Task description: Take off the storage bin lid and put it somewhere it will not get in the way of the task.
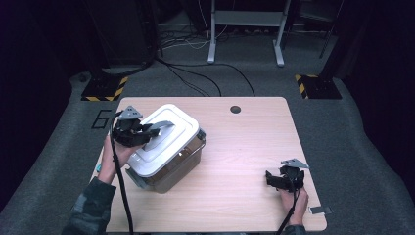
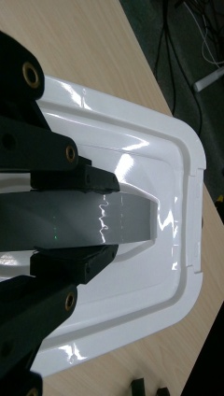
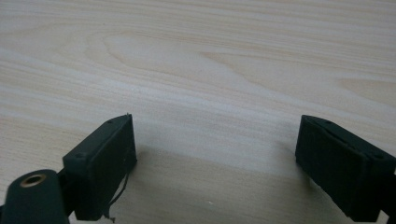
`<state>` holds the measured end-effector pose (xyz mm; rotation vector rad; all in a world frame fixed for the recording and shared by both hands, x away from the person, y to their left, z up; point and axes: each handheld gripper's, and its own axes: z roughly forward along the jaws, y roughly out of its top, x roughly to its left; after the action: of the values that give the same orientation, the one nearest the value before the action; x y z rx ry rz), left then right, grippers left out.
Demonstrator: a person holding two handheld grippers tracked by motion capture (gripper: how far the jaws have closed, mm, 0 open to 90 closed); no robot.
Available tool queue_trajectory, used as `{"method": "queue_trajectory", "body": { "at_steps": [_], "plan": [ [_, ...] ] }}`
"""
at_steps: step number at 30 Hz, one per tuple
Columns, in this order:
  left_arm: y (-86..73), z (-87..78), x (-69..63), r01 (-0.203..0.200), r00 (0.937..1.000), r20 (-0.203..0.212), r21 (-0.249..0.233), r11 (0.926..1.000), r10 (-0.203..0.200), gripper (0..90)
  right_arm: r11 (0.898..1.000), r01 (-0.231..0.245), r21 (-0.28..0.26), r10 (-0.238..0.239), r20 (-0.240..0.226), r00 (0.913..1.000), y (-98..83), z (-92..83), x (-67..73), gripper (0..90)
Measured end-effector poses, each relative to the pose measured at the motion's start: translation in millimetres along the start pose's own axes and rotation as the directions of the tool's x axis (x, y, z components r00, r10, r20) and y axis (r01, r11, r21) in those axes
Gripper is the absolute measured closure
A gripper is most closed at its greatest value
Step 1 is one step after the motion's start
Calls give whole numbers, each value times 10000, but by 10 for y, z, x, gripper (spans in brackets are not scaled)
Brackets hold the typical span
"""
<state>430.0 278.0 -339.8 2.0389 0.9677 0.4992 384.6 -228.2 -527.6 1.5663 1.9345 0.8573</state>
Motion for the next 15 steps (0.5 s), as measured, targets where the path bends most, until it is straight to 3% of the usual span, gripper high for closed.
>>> {"method": "queue_trajectory", "body": {
  "at_steps": [8,15],
  "plan": [
    [39,-68,147,515,9971,-558,-180,9985,-524,666,10000,10,25,-10,19,10000,1,2,2,104],
    [48,-109,308,983,9890,-1070,-429,9942,-1024,667,10000,2,26,-2,31,10000,1,2,1,104]
  ]
}}
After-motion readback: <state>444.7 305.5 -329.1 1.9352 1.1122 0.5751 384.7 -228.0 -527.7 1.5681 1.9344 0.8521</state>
